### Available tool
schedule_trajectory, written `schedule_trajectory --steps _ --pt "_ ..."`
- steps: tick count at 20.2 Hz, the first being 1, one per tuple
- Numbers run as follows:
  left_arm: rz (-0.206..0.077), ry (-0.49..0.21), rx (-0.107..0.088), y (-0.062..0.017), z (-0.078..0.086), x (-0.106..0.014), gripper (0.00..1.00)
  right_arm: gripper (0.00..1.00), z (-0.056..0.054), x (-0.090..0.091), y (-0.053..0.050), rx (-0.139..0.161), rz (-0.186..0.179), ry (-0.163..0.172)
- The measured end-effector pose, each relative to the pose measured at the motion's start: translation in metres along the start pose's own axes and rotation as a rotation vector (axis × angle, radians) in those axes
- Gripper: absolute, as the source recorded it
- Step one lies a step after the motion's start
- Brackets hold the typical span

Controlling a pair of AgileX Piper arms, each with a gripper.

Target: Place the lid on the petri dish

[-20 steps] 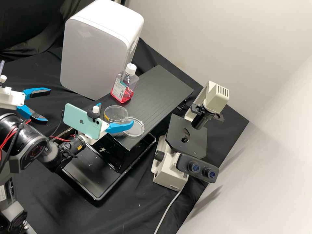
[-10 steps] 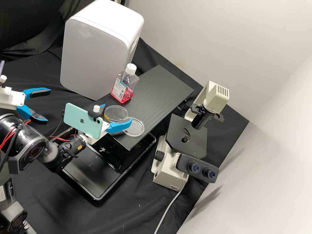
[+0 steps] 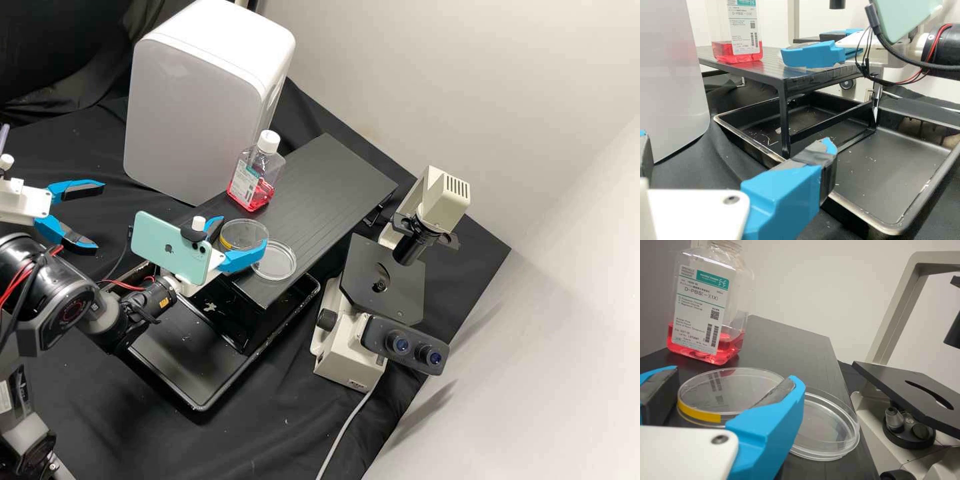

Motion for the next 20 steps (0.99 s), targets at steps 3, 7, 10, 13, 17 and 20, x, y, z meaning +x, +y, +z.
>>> schedule_trajectory --steps 3,7,10,13,17,20 --pt "0.0 0.0 0.0 0.0 0.0 0.0 1.0 0.0 0.0 0.0 0.0 0.0 0.0 0.0" --pt "0.0 0.0 0.0 0.0 0.0 0.0 1.0 0.0 0.0 0.0 0.0 0.0 0.0 0.0" --pt "0.0 -0.001 0.0 0.0 0.0 0.0 1.0 0.0 0.0 0.0 0.0 0.0 0.0 0.0" --pt "0.0 -0.001 0.0 0.0 0.0 0.0 1.0 0.0 0.0 0.0 0.0 0.0 0.0 0.0" --pt "0.0 -0.001 0.0 0.0 0.0 0.0 1.0 0.0 0.001 -0.001 0.007 0.01 0.014 -0.006" --pt "0.0 -0.002 0.0 -0.0001 0.0 0.0 1.0 0.0 0.002 -0.007 0.015 0.041 0.038 -0.006"
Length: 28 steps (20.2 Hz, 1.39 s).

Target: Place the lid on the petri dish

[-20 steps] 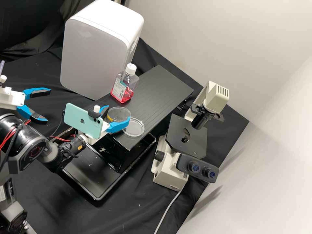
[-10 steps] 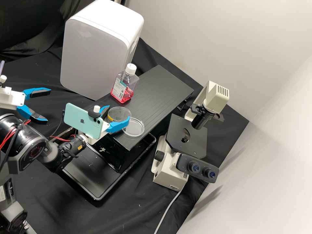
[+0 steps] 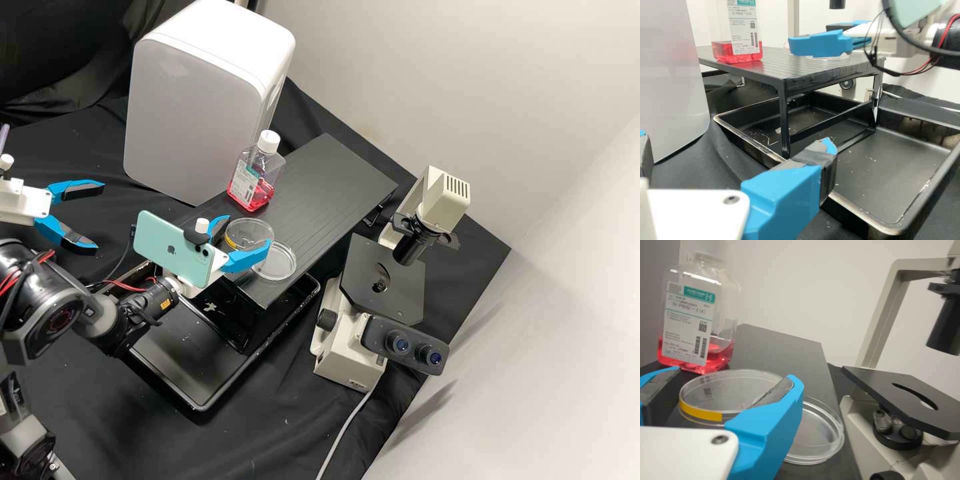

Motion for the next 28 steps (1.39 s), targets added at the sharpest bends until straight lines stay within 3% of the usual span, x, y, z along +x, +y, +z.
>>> schedule_trajectory --steps 5,10,13,16,18,19,21,24,28 --pt "0.0 0.0 0.003 -0.0003 0.001 0.0 1.0 0.0 0.006 -0.006 0.015 0.035 0.054 -0.021" --pt "0.002 0.008 0.0 -0.0001 0.001 0.0 1.0 0.0 0.013 -0.008 0.018 0.075 0.069 -0.05" --pt "0.002 0.008 0.0 -0.0001 0.001 0.0 1.0 0.0 0.02 -0.01 0.018 0.078 0.066 -0.078" --pt "0.002 0.006 0.0 -0.0002 0.001 0.0 1.0 0.0 0.029 -0.011 0.015 0.107 0.052 -0.108" --pt "0.001 0.002 0.001 -0.0006 0.002 0.0 1.0 0.0 0.031 -0.011 0.015 0.111 0.043 -0.102" --pt "0.0 -0.001 0.015 -0.0007 0.003 0.0 1.0 0.0 0.033 -0.011 0.015 0.11 0.043 -0.108" --pt "0.0 -0.001 0.024 -0.0007 0.003 0.0 1.0 0.0 0.034 -0.011 0.014 0.108 0.04 -0.112" --pt "0.0 -0.001 0.024 -0.0007 0.003 0.0 1.0 0.0 0.036 -0.011 0.013 0.125 0.044 -0.111" --pt "0.0 -0.001 0.024 -0.0007 0.003 0.0 1.0 0.0 0.036 -0.01 0.013 0.128 0.042 -0.112"
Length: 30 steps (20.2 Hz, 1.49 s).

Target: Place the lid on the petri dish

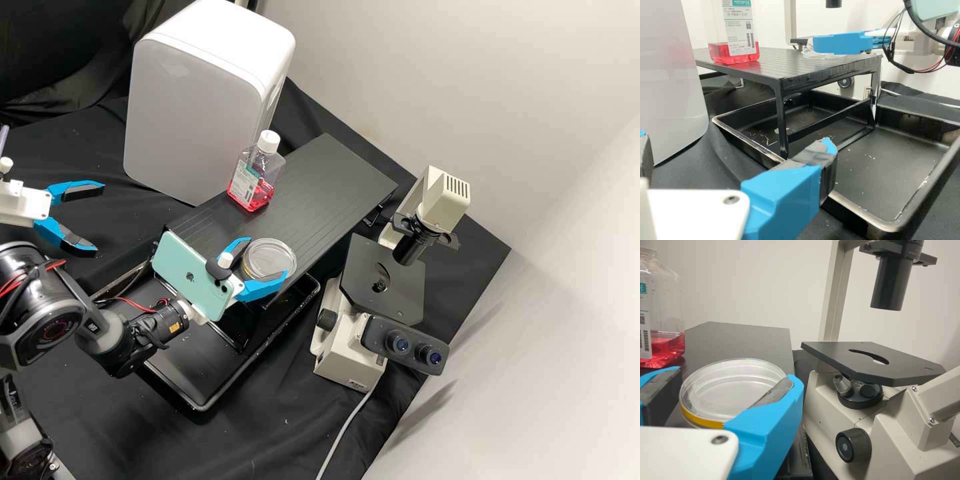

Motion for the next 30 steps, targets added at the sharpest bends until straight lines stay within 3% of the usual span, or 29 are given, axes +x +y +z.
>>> schedule_trajectory --steps 7,12,15,18,23,26,30 --pt "0.0 0.0 0.0 0.0 0.0 0.0 1.0 0.0 0.0 0.0 0.002 -0.003 0.005 0.004" --pt "-0.001 -0.002 0.001 -0.0002 0.001 0.0 1.0 0.0 0.001 -0.002 0.011 0.018 0.041 -0.004" --pt "-0.004 -0.009 0.015 -0.0009 0.002 0.0 1.0 0.0 0.003 -0.003 0.016 0.02 0.056 -0.009" --pt "-0.012 -0.008 0.016 -0.0027 0.002 -0.002 1.0 0.0 0.004 -0.003 0.015 0.029 0.044 -0.01" --pt "-0.015 -0.004 0.014 -0.0034 0.002 -0.003 1.0 0.0 0.006 0.004 0.01 0.068 0.021 -0.012" --pt "-0.016 -0.007 0.015 -0.0036 0.003 -0.003 1.0 0.0 0.004 0.01 0.002 0.07 0.002 0.008" --pt "-0.014 0.001 0.01 -0.0036 0.003 -0.003 1.0 0.0 0.003 0.015 -0.004 0.072 -0.023 0.012"
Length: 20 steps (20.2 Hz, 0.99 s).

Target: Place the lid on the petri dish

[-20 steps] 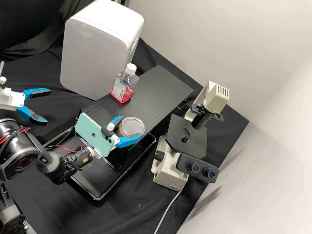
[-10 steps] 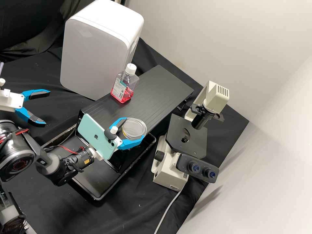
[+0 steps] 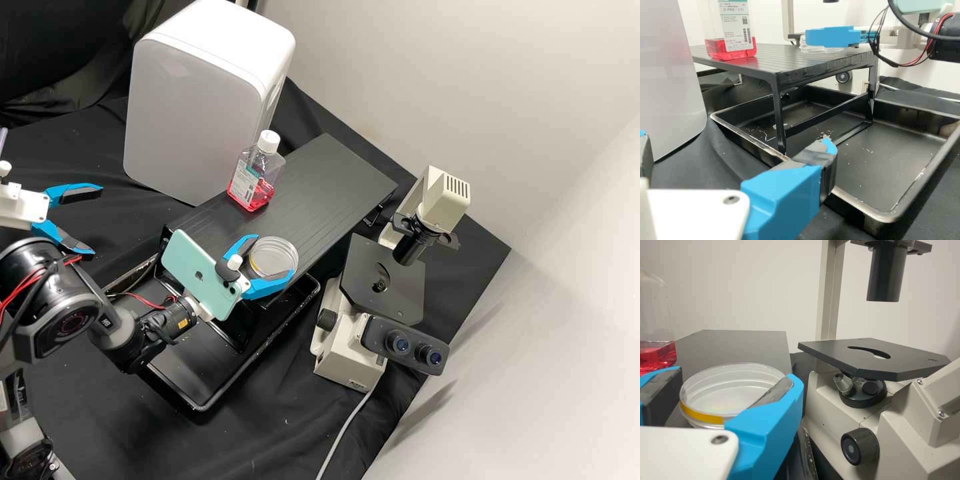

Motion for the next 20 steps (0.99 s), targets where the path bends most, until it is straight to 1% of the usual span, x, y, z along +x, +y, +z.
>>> schedule_trajectory --steps 2,7,8,12,17,19,20 --pt "0.0 0.0 0.0 0.0 0.0 0.0 1.0 0.0 -0.001 0.0017 0.0011 0.0 0.005 0.005" --pt "0.0 0.0 0.0 0.0 0.0 0.0 1.0 0.0 -0.001 0.0017 0.0011 0.0 0.005 0.005" --pt "0.0 0.0 0.0 0.0 0.0 0.0 1.0 1.0 -0.001 0.0017 0.0011 0.0 0.005 0.005" --pt "-0.011 0.002 0.0 -0.0024 -0.0005 0.0007 1.0 1.0 -0.0002 0.0019 0.0003 0.0 0.002 0.002" --pt "-0.01 0.002 0.0 -0.0023 -0.0005 0.0007 1.0 1.0 0.0005 0.001 -0.0004 0.0 -0.002 -0.002" --pt "-0.01 0.002 0.008 -0.0023 -0.0005 0.0007 1.0 1.0 0.0005 -0.0014 -0.0006 0.0 -0.004 -0.004" --pt "-0.01 0.002 0.008 -0.0023 -0.0005 0.0007 1.0 1.0 0.0008 -0.0025 -0.001 0.0 -0.006 -0.007"
